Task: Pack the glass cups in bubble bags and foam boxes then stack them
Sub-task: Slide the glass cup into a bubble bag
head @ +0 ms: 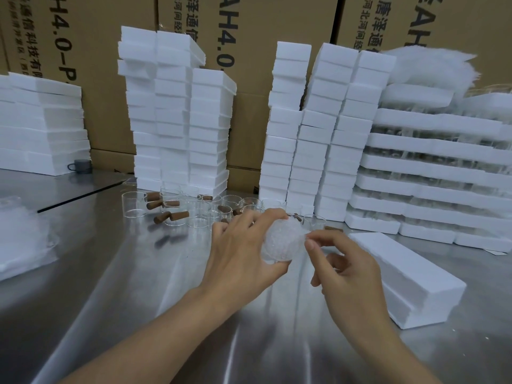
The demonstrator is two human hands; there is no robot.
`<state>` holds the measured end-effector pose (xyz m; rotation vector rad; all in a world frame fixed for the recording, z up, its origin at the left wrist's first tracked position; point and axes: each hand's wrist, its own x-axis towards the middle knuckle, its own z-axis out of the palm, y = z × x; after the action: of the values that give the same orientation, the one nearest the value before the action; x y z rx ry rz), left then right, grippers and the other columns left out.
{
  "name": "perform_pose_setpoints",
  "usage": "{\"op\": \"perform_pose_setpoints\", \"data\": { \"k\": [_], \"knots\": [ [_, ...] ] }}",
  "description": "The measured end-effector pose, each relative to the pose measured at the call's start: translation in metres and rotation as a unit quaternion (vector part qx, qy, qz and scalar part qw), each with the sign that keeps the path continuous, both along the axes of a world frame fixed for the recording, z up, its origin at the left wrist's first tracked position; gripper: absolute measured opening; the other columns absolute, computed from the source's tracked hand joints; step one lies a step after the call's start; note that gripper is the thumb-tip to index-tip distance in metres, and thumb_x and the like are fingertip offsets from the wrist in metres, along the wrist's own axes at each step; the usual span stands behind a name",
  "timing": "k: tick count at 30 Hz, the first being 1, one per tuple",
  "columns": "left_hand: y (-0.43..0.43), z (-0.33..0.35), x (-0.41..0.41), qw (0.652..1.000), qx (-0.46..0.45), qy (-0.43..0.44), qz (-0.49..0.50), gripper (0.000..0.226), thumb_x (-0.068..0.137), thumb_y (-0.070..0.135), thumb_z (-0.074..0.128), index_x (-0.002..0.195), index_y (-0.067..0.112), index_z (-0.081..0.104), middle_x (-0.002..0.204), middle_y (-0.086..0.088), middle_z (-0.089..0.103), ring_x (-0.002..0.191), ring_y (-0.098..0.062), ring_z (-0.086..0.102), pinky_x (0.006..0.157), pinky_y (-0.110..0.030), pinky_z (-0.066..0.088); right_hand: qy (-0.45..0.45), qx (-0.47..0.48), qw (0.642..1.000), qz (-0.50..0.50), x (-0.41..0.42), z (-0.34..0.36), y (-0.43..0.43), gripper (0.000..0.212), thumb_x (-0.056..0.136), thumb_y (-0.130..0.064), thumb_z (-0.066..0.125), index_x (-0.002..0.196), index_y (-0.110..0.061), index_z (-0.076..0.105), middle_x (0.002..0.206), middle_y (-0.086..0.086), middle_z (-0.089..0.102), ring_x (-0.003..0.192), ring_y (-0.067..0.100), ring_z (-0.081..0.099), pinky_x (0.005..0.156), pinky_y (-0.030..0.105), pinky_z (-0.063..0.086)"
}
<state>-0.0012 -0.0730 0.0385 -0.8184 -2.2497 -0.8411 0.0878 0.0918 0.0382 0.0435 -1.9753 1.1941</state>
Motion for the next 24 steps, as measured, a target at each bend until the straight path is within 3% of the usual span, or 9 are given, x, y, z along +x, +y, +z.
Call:
{"op": "perform_pose_setpoints", "data": {
  "k": [3,5,8,11,14,18,24],
  "knots": [
    [0.003,0.003,0.003,0.996,0.042,-0.053,-0.061,0.068,0.071,0.059,0.078,0.131,0.055,0.048,0.124,0.025,0.06,0.108,0.001,0.06,0.104,-0.035,0.032,0.006,-0.038,0.999,0.004,0.0,0.003,0.004,0.007,0.099,-0.027,0.07,0.096,-0.032,0.074,0.079,-0.009,0.069,0.056,0.017,0.062,0.052,0.019,0.045],
    [0.006,0.003,0.004,0.983,0.082,-0.109,-0.118,0.068,0.068,0.055,0.081,0.128,0.056,0.05,0.124,0.025,0.064,0.109,-0.003,0.065,0.106,-0.039,0.041,0.005,-0.04,0.999,-0.001,0.001,0.005,0.005,0.007,0.099,-0.028,0.07,0.095,-0.031,0.074,0.086,-0.008,0.071,0.059,0.017,0.062,0.053,0.02,0.045],
    [0.007,0.002,0.005,0.956,0.136,-0.188,-0.177,0.071,0.066,0.046,0.088,0.128,0.052,0.055,0.119,0.021,0.066,0.106,-0.009,0.069,0.093,-0.044,0.06,-0.007,-0.032,0.999,0.003,0.001,0.008,0.006,0.008,0.1,-0.03,0.068,0.096,-0.034,0.074,0.103,-0.009,0.071,0.07,0.016,0.067,0.06,0.036,0.053],
    [0.006,0.002,0.004,0.928,0.176,-0.245,-0.22,0.067,0.065,0.043,0.088,0.127,0.046,0.061,0.119,0.016,0.07,0.11,-0.01,0.069,0.098,-0.042,0.06,-0.015,-0.027,0.999,0.008,0.001,0.009,0.007,0.012,0.101,-0.03,0.066,0.1,-0.038,0.074,0.11,-0.012,0.069,0.082,0.016,0.067,0.067,0.045,0.056],
    [0.008,0.003,0.002,0.89,0.22,-0.301,-0.263,0.07,0.063,0.043,0.086,0.129,0.035,0.065,0.119,0.003,0.075,0.114,-0.02,0.071,0.101,-0.044,0.058,-0.028,-0.057,0.997,0.036,0.001,0.009,0.007,0.009,0.1,-0.034,0.066,0.1,-0.04,0.073,0.102,-0.011,0.07,0.079,0.013,0.067,0.061,0.031,0.056],
    [0.009,0.005,0.001,0.86,0.254,-0.332,-0.292,0.076,0.059,0.041,0.083,0.131,0.026,0.066,0.116,-0.002,0.076,0.107,-0.018,0.073,0.09,-0.03,0.055,-0.036,-0.126,0.989,0.073,-0.001,0.013,0.011,0.014,0.098,-0.027,0.07,0.085,-0.031,0.075,0.082,-0.005,0.068,0.065,0.009,0.061,0.052,0.02,0.049],
    [0.013,0.005,0.006,0.879,0.249,-0.311,-0.263,0.062,0.071,0.029,0.086,0.129,0.029,0.065,0.115,0.006,0.076,0.107,-0.013,0.073,0.093,-0.031,0.058,-0.036,-0.157,0.984,0.07,-0.003,0.013,0.015,0.009,0.097,-0.019,0.072,0.09,-0.015,0.074,0.072,-0.003,0.066,0.06,0.01,0.059,0.049,0.02,0.047]
  ]
}}
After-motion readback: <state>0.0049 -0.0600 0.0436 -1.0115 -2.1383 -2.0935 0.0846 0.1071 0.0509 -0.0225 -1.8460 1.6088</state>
